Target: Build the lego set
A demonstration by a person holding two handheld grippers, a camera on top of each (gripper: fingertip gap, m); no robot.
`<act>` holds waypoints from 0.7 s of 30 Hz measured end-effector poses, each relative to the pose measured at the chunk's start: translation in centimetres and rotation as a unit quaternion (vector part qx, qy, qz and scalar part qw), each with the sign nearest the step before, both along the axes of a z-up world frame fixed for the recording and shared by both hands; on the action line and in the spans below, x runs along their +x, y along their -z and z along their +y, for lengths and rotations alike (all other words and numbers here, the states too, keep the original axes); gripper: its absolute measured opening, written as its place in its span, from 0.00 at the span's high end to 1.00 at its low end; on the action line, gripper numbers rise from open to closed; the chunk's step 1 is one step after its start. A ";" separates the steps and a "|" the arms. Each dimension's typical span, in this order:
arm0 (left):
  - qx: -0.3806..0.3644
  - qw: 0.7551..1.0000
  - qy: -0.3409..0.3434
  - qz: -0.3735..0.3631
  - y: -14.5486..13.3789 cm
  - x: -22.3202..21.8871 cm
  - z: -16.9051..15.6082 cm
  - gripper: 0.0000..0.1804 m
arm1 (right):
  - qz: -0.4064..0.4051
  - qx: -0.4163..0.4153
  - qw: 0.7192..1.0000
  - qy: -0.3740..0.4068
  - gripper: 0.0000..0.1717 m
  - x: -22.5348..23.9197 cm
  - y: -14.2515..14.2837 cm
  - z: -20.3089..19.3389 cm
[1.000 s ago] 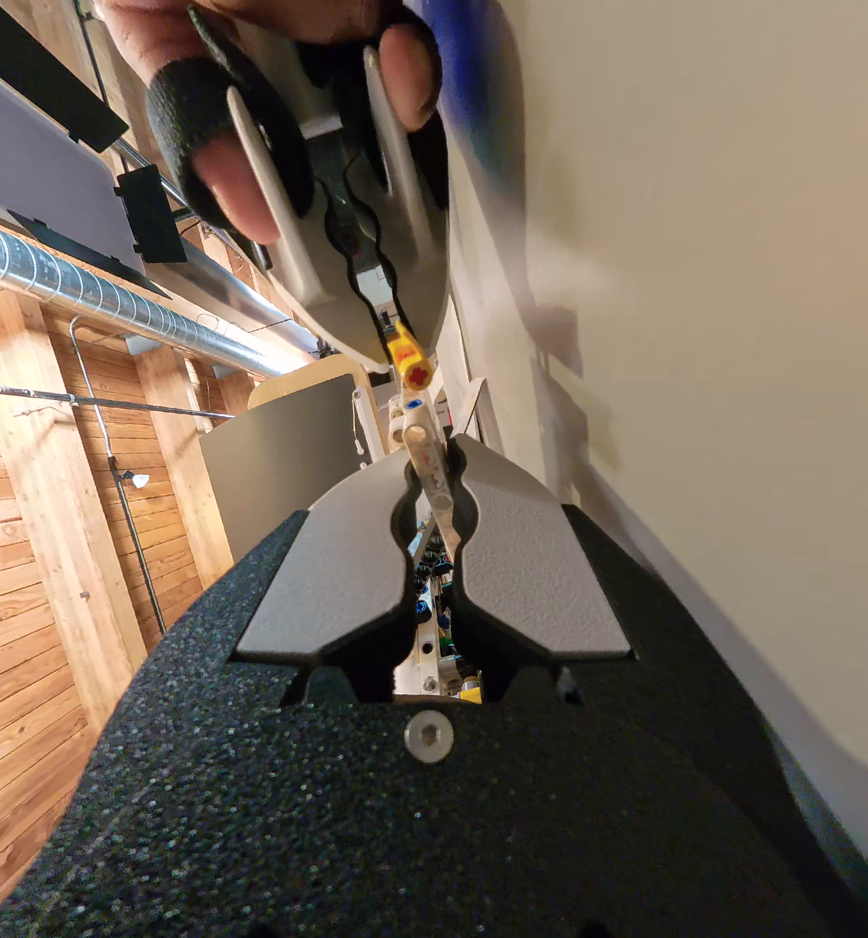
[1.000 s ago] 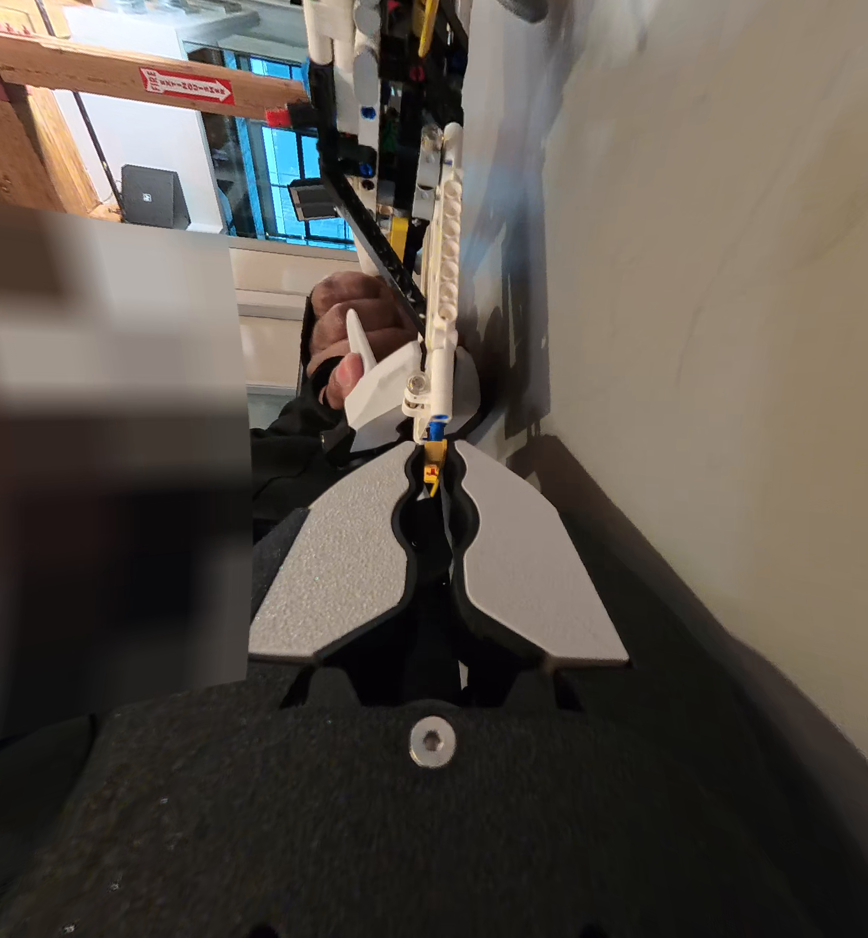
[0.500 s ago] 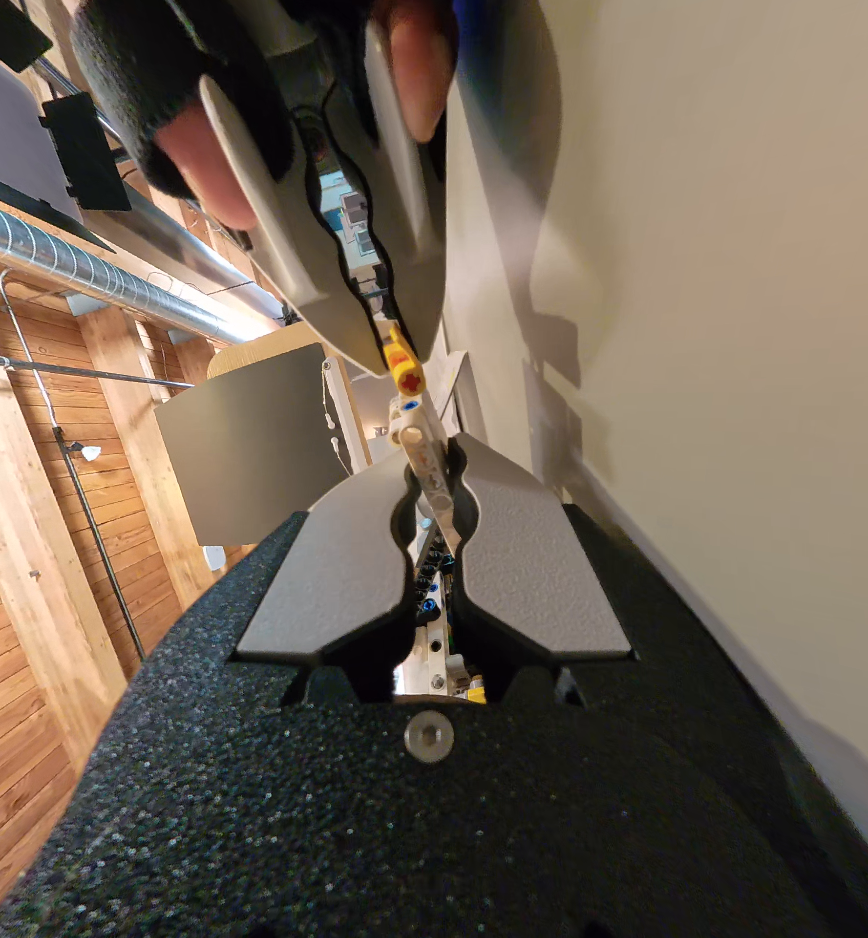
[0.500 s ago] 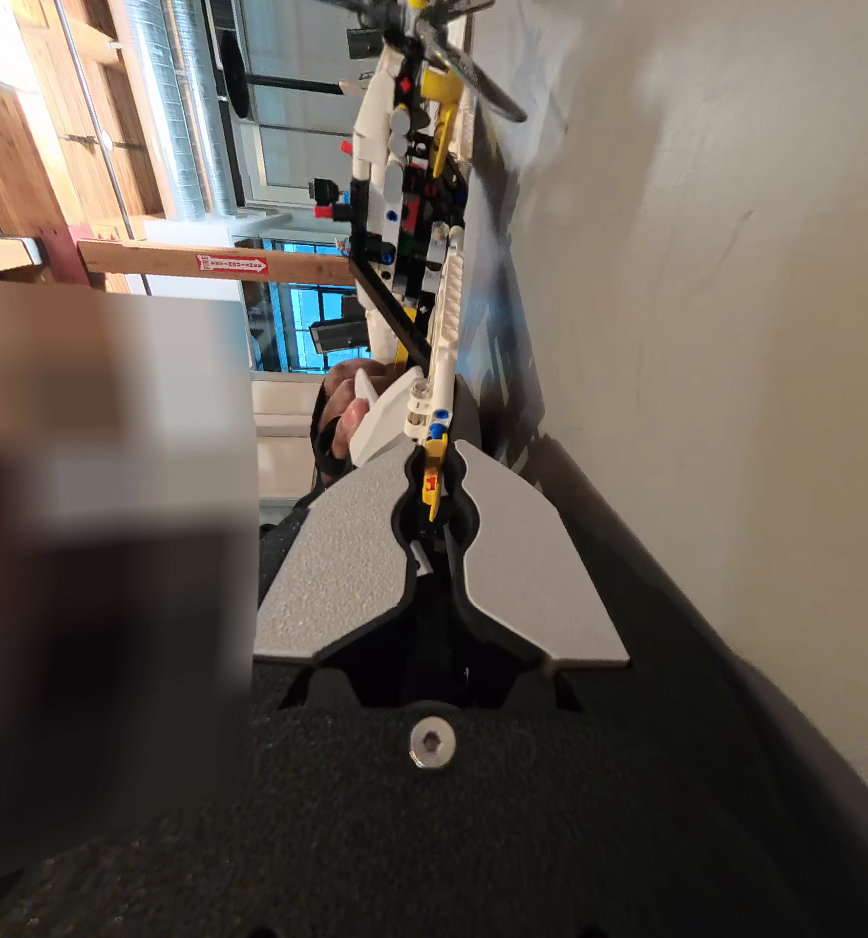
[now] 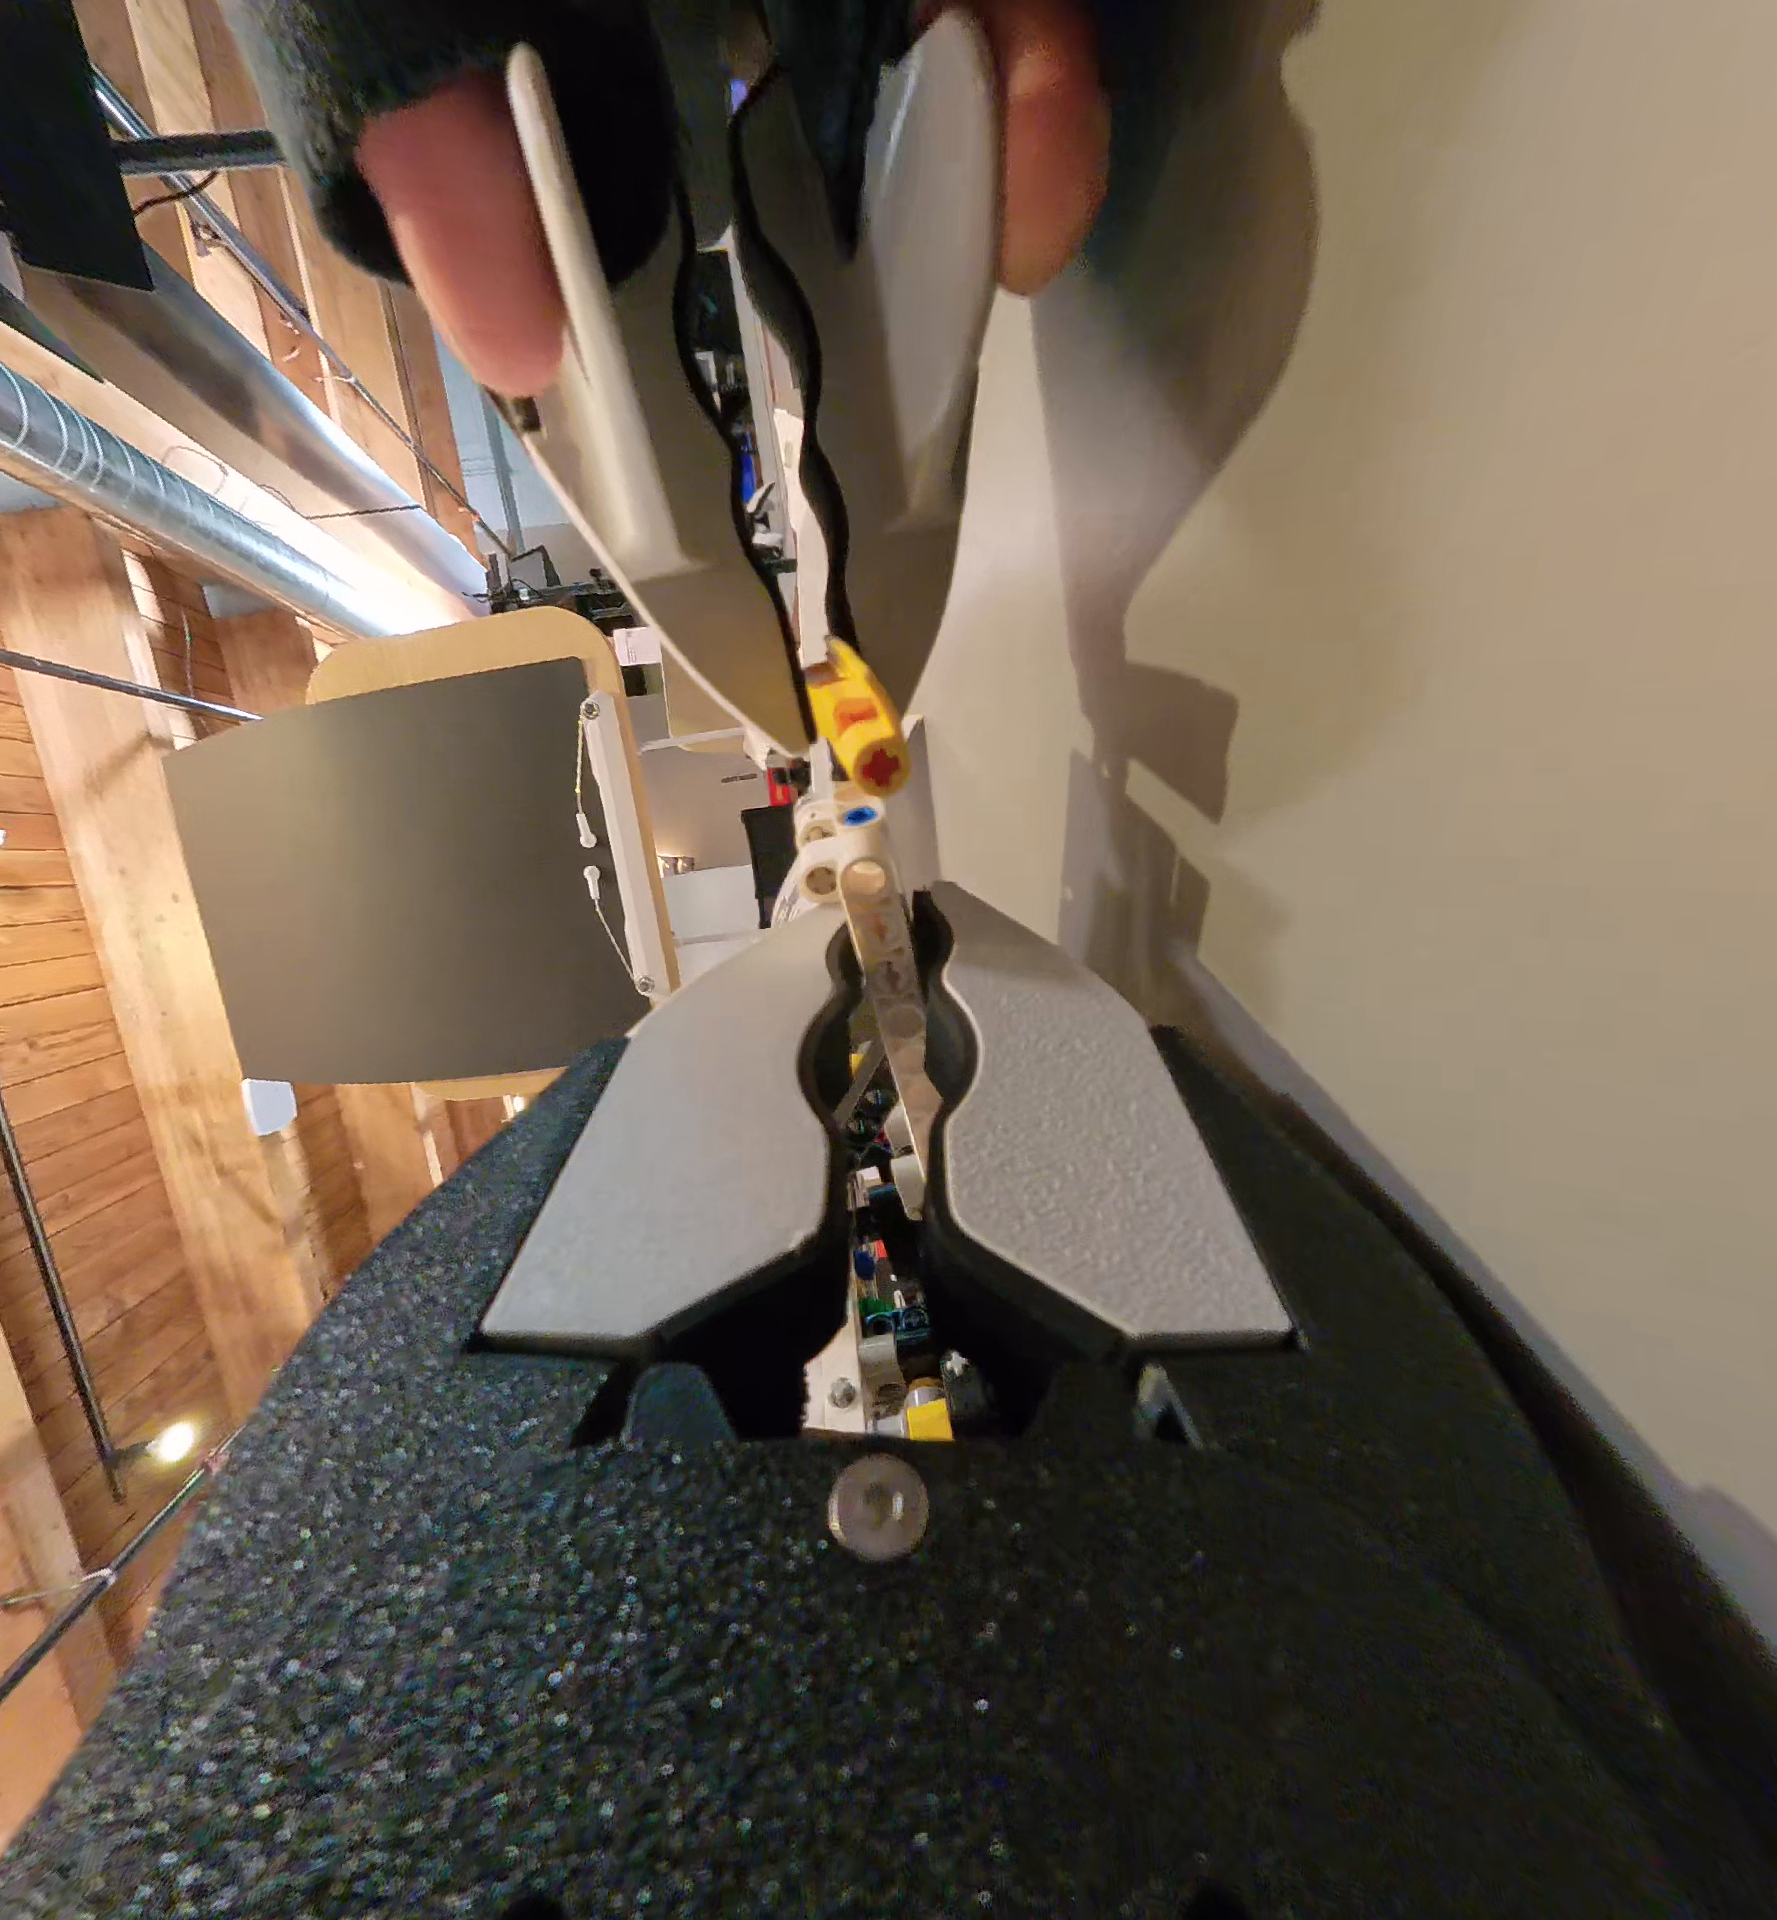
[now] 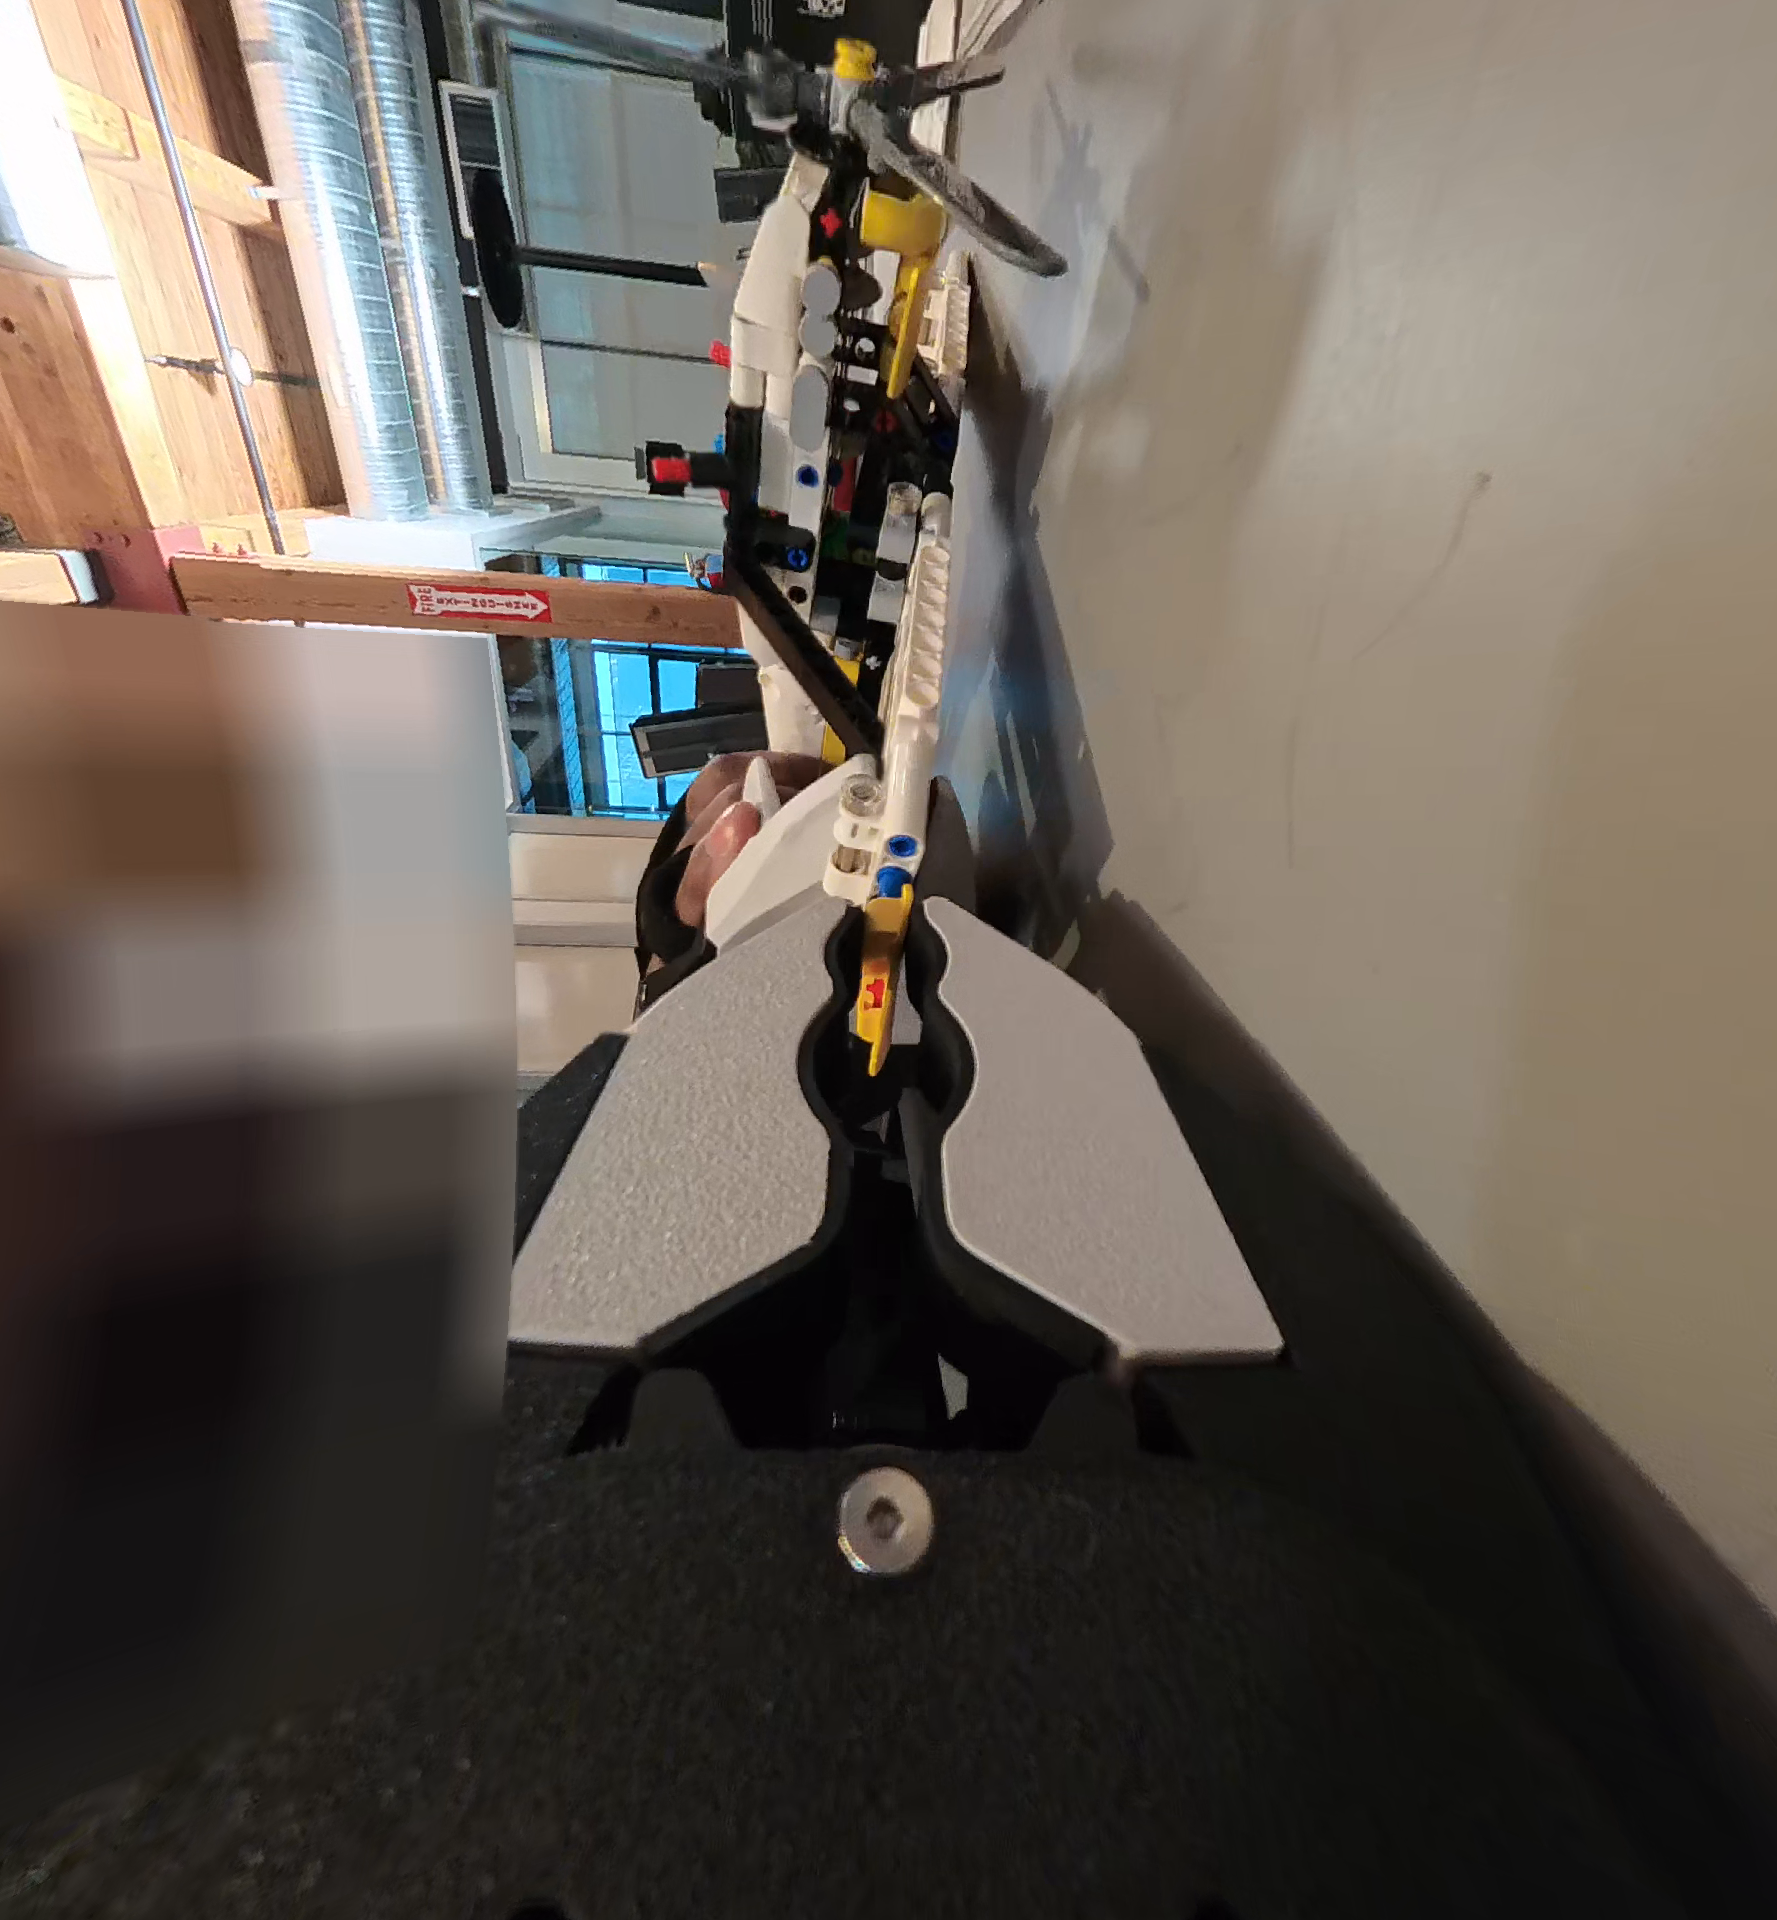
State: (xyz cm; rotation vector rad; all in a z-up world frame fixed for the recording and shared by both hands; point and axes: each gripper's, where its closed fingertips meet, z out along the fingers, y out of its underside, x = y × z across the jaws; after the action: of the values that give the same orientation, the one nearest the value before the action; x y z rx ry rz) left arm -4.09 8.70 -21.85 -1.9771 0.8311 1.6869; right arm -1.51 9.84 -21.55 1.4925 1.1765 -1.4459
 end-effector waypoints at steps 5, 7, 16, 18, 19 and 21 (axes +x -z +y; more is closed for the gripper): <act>0.010 1.000 0.004 -0.011 -0.1 0.1 0.0 0.95 | -0.003 0.001 1.000 0.013 0.94 -0.2 0.1 0.1; 0.015 1.000 0.008 -0.016 -0.2 0.4 0.2 0.95 | -0.003 -0.002 1.000 0.017 0.93 -0.3 0.0 0.2; 0.005 1.000 0.010 -0.018 0.4 0.3 0.0 0.95 | 0.012 0.008 0.999 0.037 0.91 -0.5 -0.1 0.6; -0.001 1.000 0.009 -0.022 0.7 0.1 -0.2 0.95 | 0.045 0.036 0.998 0.032 0.91 -0.2 -0.3 1.0; -0.003 1.000 0.010 -0.023 0.8 0.0 -0.3 0.95 | 0.065 0.059 0.996 0.026 0.91 0.1 -0.3 1.2; -0.010 0.999 0.017 -0.027 1.0 0.1 -0.4 0.95 | 0.108 0.109 0.988 0.006 0.90 1.0 -0.1 1.5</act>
State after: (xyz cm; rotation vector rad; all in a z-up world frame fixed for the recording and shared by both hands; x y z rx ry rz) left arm -3.99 8.35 -22.87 -2.0020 0.8601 1.6057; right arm -0.54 11.35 -21.42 1.5173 1.4992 -1.5586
